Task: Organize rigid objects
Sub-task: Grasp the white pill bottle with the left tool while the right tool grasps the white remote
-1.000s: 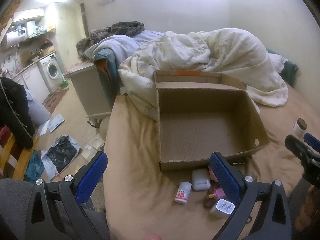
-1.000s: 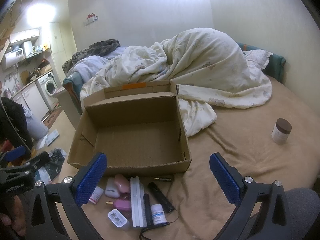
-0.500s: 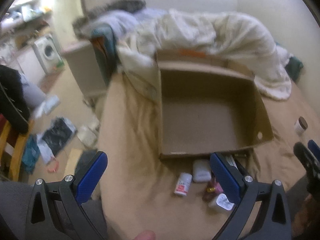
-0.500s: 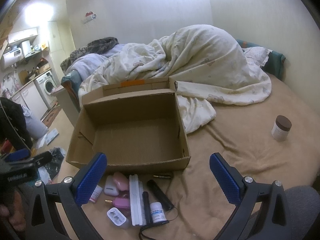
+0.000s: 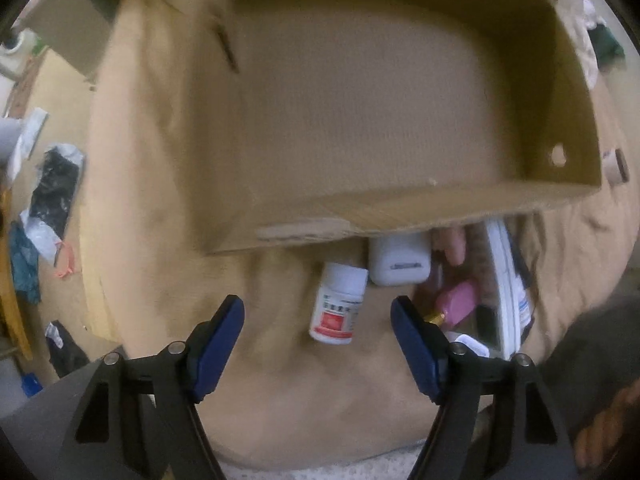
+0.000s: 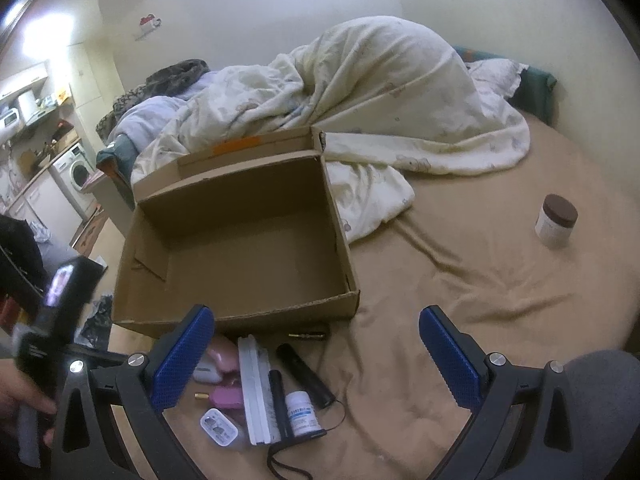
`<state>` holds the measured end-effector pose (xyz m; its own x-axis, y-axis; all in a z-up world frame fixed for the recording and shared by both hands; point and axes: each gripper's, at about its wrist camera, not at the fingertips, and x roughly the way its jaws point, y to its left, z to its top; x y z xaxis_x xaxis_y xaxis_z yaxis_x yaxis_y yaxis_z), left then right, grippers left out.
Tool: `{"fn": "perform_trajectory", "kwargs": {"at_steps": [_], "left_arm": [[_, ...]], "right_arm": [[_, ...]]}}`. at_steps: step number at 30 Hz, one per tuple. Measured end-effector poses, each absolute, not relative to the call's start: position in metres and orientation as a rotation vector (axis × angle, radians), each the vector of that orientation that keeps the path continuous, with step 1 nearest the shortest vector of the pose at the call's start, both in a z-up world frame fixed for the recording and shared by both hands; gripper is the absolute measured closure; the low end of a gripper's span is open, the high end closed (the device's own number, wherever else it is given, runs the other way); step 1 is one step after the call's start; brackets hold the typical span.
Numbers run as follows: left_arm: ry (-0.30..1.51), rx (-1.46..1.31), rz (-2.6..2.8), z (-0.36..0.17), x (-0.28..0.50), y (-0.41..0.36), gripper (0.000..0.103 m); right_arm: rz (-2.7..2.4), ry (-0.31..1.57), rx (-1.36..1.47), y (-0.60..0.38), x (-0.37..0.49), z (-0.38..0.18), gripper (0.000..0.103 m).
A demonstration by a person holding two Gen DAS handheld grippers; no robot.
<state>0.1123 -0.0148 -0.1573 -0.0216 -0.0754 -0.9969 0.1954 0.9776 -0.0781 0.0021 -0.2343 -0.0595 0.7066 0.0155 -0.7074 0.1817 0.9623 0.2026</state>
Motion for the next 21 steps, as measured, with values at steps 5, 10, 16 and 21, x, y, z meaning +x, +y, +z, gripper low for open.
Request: {"fn": "perform_trajectory", "kwargs": {"at_steps": [5, 10, 16, 21], "left_arm": [[1.617, 0.147, -0.218, -0.183, 0.117, -0.028, 0.049], [1.648, 0.104, -0.237, -0.193, 0.117, -0.031, 0.079], [1.577, 0.064, -0.218, -0.169, 0.109, -0.026, 0.079], [1.494, 0.039, -0.187, -0.117, 0.082, -0.018, 0.079]], "right_arm": [[-0.086, 0.800, 0.259, -0.231, 0.004, -0.061, 0.000], [-0.085, 0.802, 0.259, -0.231, 0.004, -0.062, 0.000], [-0.064, 0.828, 0.269, -0.230, 0.007, -0.067, 0.000], [0.000, 0.900, 0.301, -0.228, 0.015, -0.077, 0.000]]}}
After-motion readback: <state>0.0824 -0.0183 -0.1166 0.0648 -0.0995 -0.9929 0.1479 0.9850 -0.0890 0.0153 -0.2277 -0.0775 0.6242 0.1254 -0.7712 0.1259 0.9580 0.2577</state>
